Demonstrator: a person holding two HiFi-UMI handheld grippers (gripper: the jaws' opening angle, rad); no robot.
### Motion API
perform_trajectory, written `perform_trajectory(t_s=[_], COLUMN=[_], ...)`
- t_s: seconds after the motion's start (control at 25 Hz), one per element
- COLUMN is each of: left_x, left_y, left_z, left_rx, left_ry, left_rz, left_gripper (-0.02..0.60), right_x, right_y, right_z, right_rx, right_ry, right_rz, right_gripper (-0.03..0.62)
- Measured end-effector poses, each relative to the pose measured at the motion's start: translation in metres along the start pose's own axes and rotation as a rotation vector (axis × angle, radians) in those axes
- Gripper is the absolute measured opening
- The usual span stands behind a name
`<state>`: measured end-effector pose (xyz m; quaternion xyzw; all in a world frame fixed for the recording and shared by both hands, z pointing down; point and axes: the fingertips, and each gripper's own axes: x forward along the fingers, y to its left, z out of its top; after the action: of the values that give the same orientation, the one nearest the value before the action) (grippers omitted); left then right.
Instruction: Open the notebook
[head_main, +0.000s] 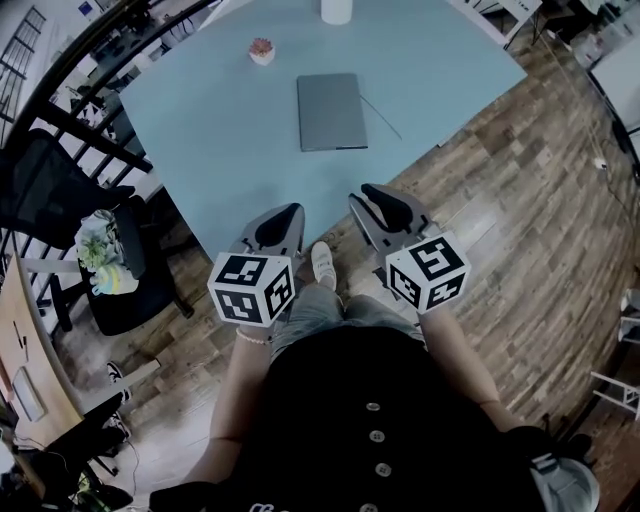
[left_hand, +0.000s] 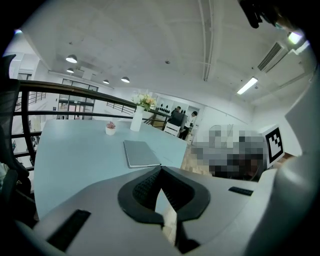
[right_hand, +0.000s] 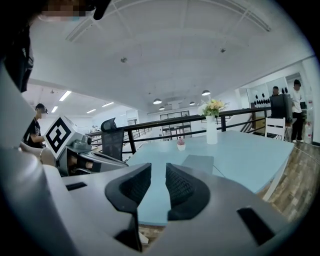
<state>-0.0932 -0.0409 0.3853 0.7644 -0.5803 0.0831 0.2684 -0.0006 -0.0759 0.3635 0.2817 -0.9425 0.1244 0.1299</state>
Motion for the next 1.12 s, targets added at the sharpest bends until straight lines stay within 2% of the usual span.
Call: perform_trajectory(t_s=[0.36, 0.56, 0.84, 1.12], left_x=[0.044, 0.058, 0.067, 0.075], left_y=[0.034, 0.057, 0.091, 0.115], left_z=[0.042, 0.053, 0.048, 0.037], left_rx=[-0.018, -0.025, -0.060, -0.099], left_ry=[-0.011, -0.016, 0.002, 0.039], left_rz=[-0.024, -0.020, 0.012, 0.010], left_gripper=[0.017, 0.017, 0.017, 0.017], right_x=[0.058, 0.086, 0.121, 0.154], right_y=[-0.024, -0.030, -0.040, -0.045], right_z=[0.026, 0.026, 0.022, 0.017], right_rx=[-0.058, -0.077, -0.106, -0.139], right_ry=[0.057, 0.078, 0.125, 0.187], right_rz=[0.019, 0.026, 0.039, 0.067], right_gripper=[0.094, 0.094, 0.094, 0.094])
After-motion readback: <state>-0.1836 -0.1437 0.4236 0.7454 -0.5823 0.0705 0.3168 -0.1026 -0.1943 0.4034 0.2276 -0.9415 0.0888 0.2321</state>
